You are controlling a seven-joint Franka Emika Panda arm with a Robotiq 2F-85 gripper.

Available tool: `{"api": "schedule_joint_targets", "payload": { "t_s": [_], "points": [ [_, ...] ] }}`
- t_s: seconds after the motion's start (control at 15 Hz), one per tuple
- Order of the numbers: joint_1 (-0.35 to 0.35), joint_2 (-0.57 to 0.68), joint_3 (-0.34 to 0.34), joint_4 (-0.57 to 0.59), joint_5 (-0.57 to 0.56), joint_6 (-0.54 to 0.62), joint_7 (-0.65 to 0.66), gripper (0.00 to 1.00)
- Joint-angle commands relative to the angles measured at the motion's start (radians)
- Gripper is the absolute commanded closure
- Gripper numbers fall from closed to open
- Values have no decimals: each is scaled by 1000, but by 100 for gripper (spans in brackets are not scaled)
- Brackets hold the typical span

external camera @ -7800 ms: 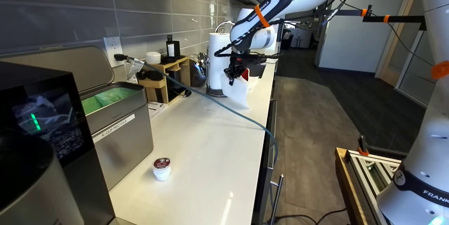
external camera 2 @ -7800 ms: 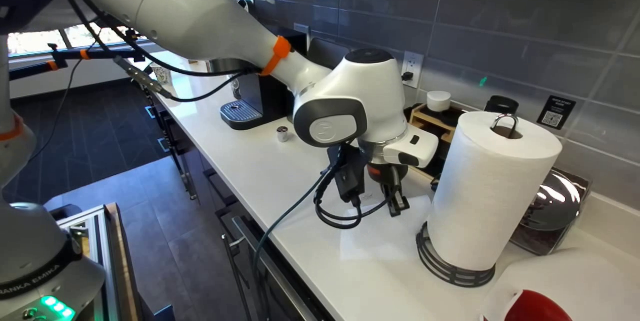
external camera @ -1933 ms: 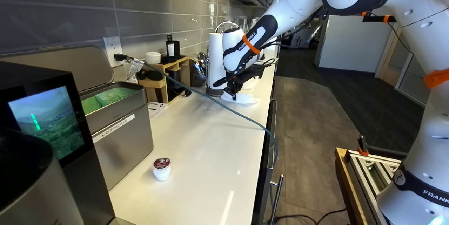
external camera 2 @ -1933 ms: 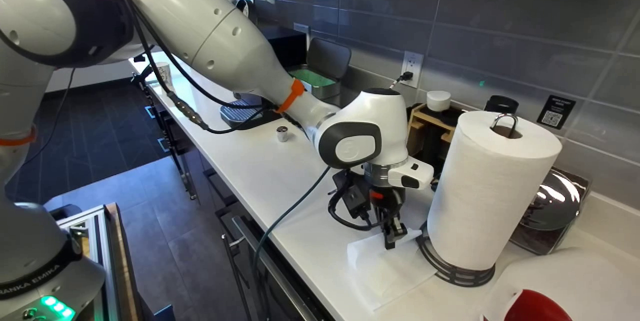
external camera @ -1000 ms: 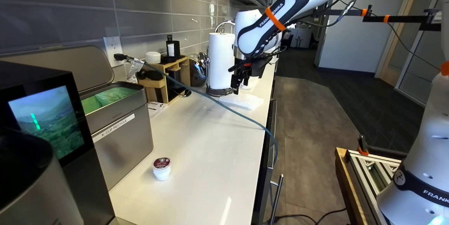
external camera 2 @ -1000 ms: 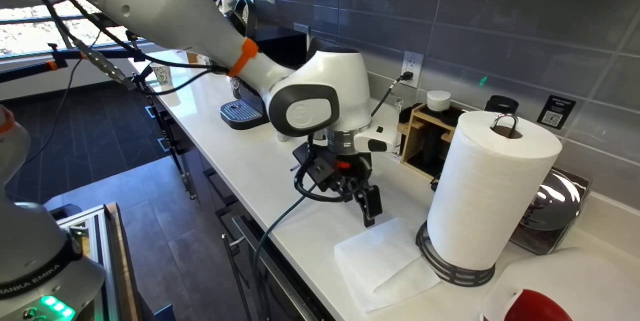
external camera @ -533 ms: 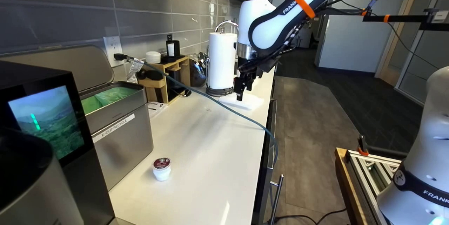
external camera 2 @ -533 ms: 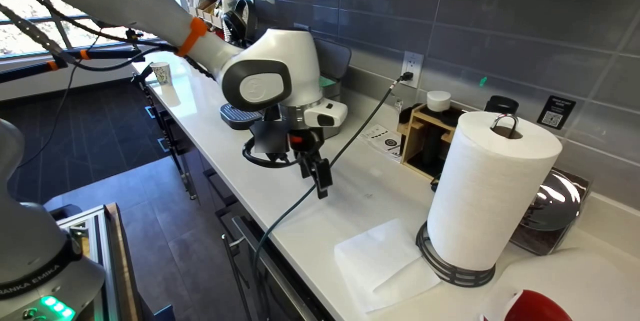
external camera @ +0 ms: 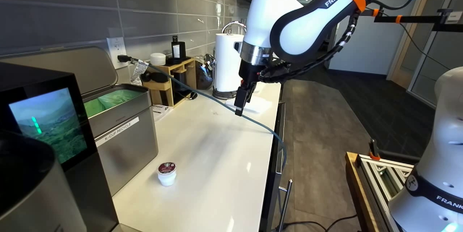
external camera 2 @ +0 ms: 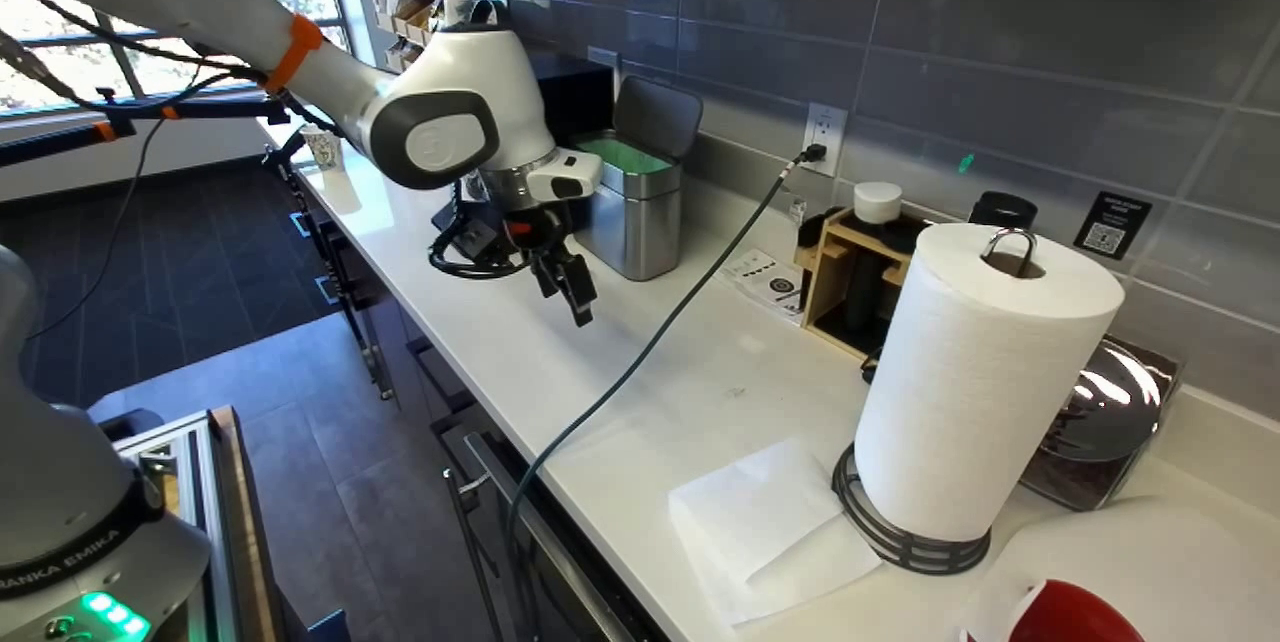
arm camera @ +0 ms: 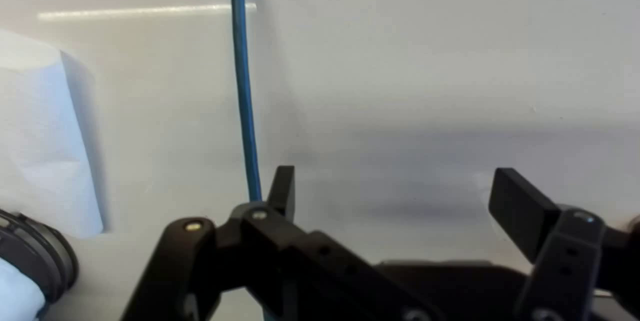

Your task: Wipe the counter with the paper towel

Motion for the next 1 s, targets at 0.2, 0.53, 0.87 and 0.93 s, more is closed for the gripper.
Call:
{"api": "schedule_joint_targets", "payload": {
  "t_s": [0.2,0.53,0.87,0.93],
  "points": [
    [50,71,39,-12,56,185,-61,0],
    [118,214,123,88,54,225,102,0],
    [157,243,124,129,26,206,192,0],
    [159,257,122,141,26,206,199,0]
  ]
}}
